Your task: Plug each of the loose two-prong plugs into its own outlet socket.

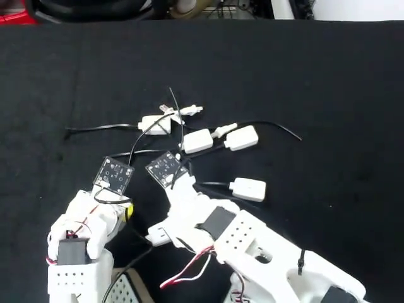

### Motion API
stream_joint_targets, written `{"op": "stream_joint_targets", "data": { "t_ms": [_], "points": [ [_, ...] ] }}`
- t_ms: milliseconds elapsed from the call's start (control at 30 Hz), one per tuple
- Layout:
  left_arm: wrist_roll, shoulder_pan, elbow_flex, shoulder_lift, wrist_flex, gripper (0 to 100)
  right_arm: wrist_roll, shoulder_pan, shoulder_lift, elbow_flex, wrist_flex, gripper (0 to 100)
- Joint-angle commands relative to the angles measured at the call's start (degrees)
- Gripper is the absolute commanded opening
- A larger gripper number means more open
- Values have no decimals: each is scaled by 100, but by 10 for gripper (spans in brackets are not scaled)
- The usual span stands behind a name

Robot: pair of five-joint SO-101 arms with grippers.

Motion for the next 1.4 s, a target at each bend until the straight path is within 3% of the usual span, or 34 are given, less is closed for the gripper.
{"op": "stream_joint_targets", "data": {
  "t_ms": [0,167,400,633,767,1000,1233,1367],
  "points": [
    [26,-66,-40,-26,-123,271,26,-35,-48,-365,35,98],
    [26,-66,-40,-26,-123,271,53,0,-40,-488,62,8],
    [26,-84,-40,-26,-123,271,378,492,-13,-1138,1055,28],
    [26,-84,-31,-26,-123,271,519,501,4,-1807,1996,30],
    [26,-84,-31,-26,-105,270,985,703,136,-1622,2532,25],
    [-132,-92,-31,-26,-88,268,2558,2330,1086,-1411,2523,25],
    [-141,-92,22,-26,-114,271,2734,2259,2484,-1930,2629,32],
    [-290,-92,31,-26,-114,271,2743,2259,3442,-2527,3130,114]
  ]
}}
